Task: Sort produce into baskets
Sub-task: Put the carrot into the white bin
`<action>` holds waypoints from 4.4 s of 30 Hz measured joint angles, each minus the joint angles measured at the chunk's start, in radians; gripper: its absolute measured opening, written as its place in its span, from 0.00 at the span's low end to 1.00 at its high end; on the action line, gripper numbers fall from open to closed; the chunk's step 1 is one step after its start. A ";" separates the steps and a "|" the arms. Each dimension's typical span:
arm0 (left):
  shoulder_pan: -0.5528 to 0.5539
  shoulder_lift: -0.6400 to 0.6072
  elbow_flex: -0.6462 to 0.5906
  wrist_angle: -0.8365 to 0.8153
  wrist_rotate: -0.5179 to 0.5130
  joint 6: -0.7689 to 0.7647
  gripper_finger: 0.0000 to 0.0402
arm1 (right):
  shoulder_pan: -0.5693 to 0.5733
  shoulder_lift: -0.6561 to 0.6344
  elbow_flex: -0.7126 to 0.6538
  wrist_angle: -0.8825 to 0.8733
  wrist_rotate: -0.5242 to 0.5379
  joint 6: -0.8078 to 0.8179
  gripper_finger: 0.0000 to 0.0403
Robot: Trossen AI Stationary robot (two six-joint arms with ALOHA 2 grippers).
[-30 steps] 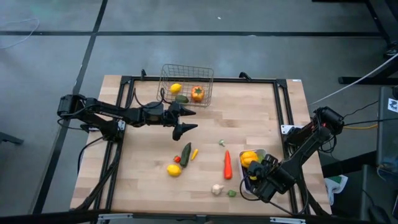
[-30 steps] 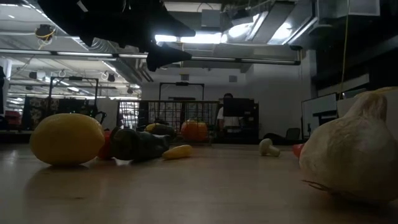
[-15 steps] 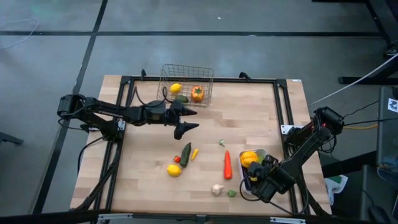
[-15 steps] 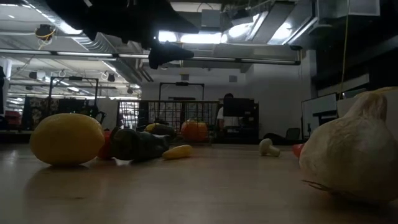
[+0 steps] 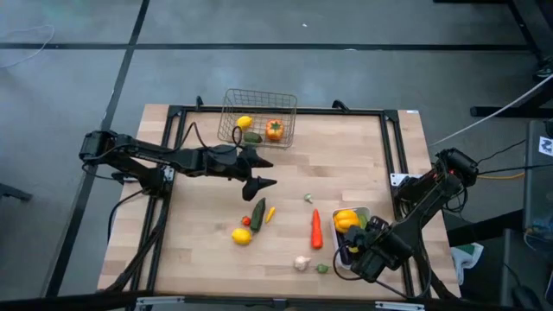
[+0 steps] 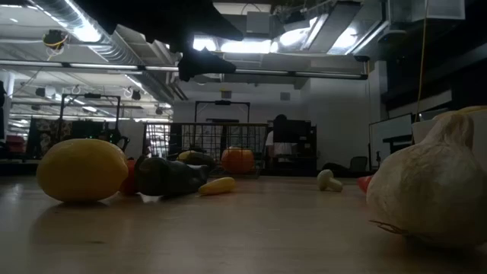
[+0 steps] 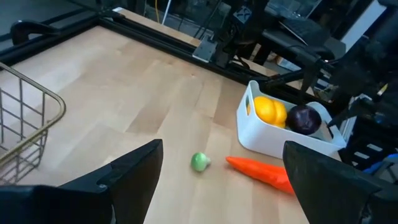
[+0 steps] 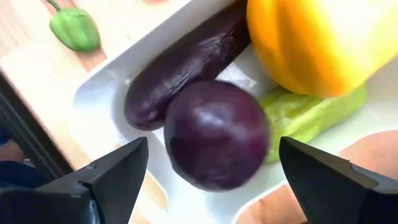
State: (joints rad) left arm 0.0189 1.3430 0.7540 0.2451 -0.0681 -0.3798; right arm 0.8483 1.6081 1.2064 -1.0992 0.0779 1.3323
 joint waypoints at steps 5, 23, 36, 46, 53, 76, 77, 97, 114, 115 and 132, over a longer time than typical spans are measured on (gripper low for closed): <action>0.000 0.000 0.000 -0.001 0.000 -0.011 0.81 | -0.008 0.000 0.092 -0.082 0.020 -0.001 0.89; 0.001 0.000 0.000 -0.002 0.000 0.020 0.81 | -0.175 -0.001 0.187 0.348 0.386 -0.060 0.89; 0.001 0.000 0.000 -0.003 0.000 0.018 0.81 | -0.326 0.110 0.188 0.412 0.206 -0.057 0.89; 0.001 0.000 0.000 -0.003 0.000 0.020 0.81 | -0.354 0.250 0.187 0.351 0.026 0.039 0.89; 0.001 0.000 0.000 -0.004 0.000 0.023 0.81 | -0.352 0.261 0.187 0.206 -0.034 0.108 0.89; 0.001 0.000 -0.001 -0.003 0.000 0.039 0.81 | -0.352 0.350 0.187 0.173 -0.099 0.103 0.89; 0.001 0.000 -0.001 -0.003 0.000 0.039 0.81 | -0.352 0.354 0.187 0.176 -0.099 0.103 0.89; 0.001 0.000 -0.001 -0.009 0.000 0.039 0.81 | -0.351 0.375 0.188 0.206 -0.114 0.074 0.39; 0.000 0.000 -0.001 -0.028 0.000 0.037 0.81 | -0.298 0.377 0.546 -0.165 -0.062 -0.004 0.41; 0.000 0.000 -0.001 -0.027 0.000 0.037 0.81 | -0.289 0.377 0.567 -0.189 -0.062 -0.004 0.41; 0.000 0.000 -0.001 -0.026 0.000 0.027 0.81 | -0.069 0.376 0.657 -0.438 -0.058 0.301 0.41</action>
State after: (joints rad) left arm 0.0193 1.3430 0.7528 0.2190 -0.0681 -0.3529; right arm 0.7795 1.9839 1.8637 -1.5371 0.0199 1.6333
